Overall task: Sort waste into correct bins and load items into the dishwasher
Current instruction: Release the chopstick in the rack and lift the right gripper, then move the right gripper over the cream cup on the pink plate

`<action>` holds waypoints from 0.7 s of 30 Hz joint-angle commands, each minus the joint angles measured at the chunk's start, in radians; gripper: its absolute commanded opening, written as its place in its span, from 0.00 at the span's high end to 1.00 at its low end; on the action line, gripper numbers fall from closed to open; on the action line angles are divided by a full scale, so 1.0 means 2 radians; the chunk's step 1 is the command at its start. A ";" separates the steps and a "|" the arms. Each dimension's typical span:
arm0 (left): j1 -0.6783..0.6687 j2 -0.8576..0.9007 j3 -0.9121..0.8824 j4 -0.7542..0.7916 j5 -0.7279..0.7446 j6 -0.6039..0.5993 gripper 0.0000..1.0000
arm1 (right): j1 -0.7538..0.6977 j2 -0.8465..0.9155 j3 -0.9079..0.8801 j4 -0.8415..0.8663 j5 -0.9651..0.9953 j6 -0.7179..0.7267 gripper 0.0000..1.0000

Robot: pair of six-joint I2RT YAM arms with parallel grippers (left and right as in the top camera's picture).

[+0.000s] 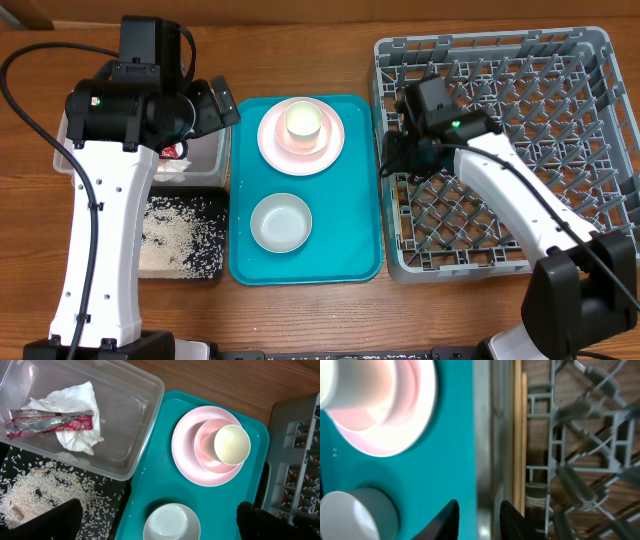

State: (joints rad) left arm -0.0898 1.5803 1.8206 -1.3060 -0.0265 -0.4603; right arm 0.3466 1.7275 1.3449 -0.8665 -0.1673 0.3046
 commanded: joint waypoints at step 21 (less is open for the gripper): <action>0.002 0.002 0.003 0.000 0.000 0.010 0.00 | 0.096 0.003 0.093 0.093 -0.047 -0.116 0.62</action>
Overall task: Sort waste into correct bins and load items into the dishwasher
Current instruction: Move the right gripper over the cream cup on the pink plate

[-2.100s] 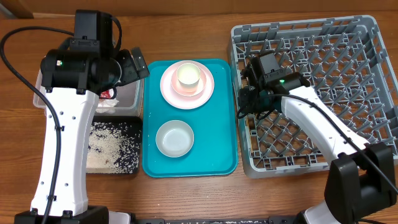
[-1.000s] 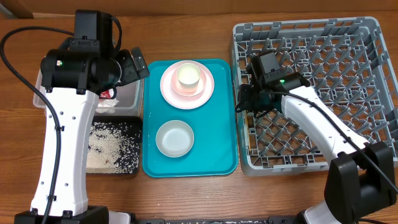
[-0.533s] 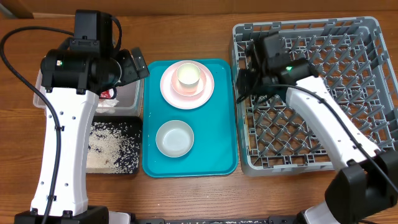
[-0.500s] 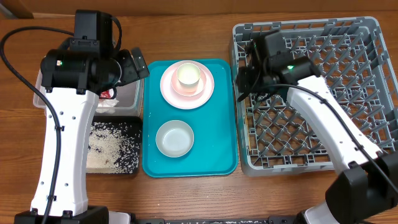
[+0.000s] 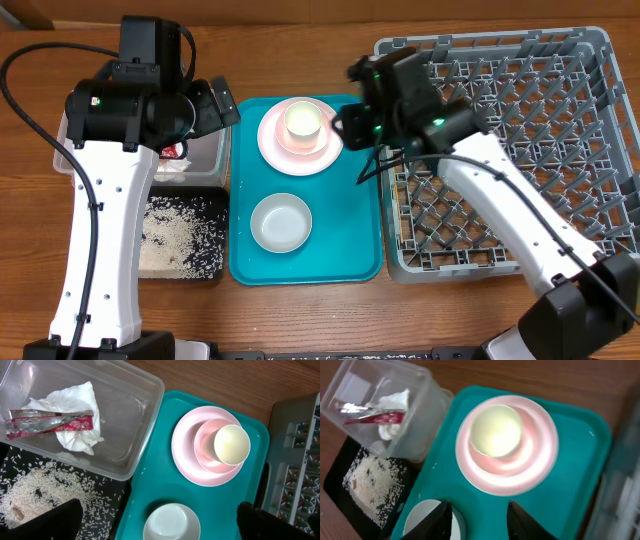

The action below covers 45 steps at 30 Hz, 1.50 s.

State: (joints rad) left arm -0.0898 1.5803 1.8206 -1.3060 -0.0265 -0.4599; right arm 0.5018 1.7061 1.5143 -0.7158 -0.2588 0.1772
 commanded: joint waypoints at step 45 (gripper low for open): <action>0.002 0.002 0.003 0.000 0.000 0.009 0.00 | 0.067 0.155 0.044 0.177 -0.002 -0.261 0.48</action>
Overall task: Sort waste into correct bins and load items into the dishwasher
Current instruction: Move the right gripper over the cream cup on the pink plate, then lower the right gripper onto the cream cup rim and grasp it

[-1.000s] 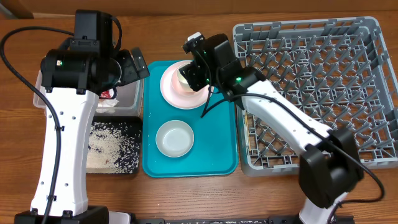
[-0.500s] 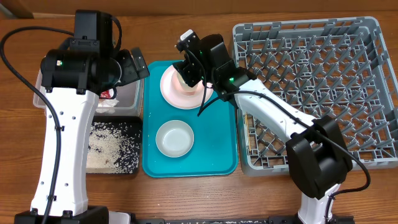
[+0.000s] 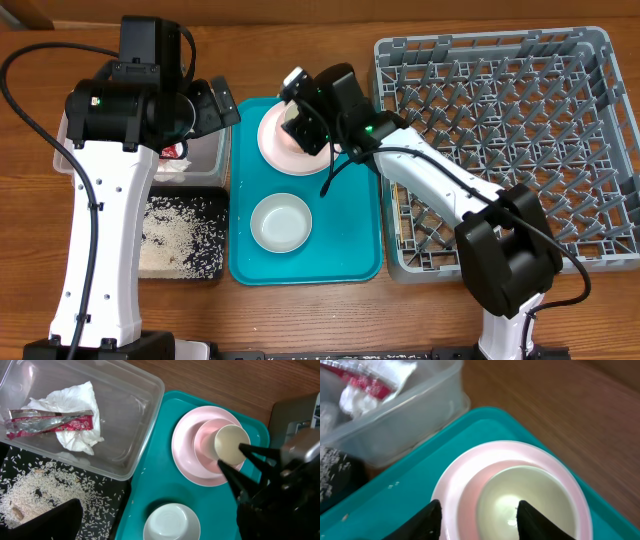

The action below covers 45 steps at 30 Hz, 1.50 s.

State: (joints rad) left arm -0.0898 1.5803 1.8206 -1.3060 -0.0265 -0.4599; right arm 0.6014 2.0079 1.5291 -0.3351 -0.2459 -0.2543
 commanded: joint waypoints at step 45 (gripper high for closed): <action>0.002 0.002 0.003 0.000 0.000 0.009 0.00 | 0.014 0.066 0.079 -0.066 0.044 -0.054 0.69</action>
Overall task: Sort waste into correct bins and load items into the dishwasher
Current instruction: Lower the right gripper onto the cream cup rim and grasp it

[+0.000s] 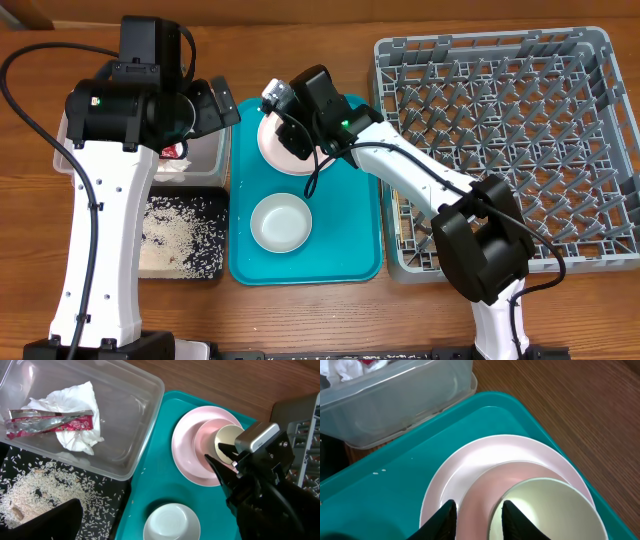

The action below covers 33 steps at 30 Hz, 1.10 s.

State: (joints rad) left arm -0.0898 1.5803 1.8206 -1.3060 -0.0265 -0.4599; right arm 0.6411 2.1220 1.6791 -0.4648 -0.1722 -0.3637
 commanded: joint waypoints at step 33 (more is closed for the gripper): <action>0.002 0.002 0.003 0.000 0.000 0.009 0.00 | -0.008 0.016 -0.002 -0.025 0.007 0.000 0.78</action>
State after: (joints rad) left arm -0.0898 1.5803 1.8206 -1.3060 -0.0265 -0.4603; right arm 0.6323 2.1422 1.6791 -0.5167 -0.1635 -0.3641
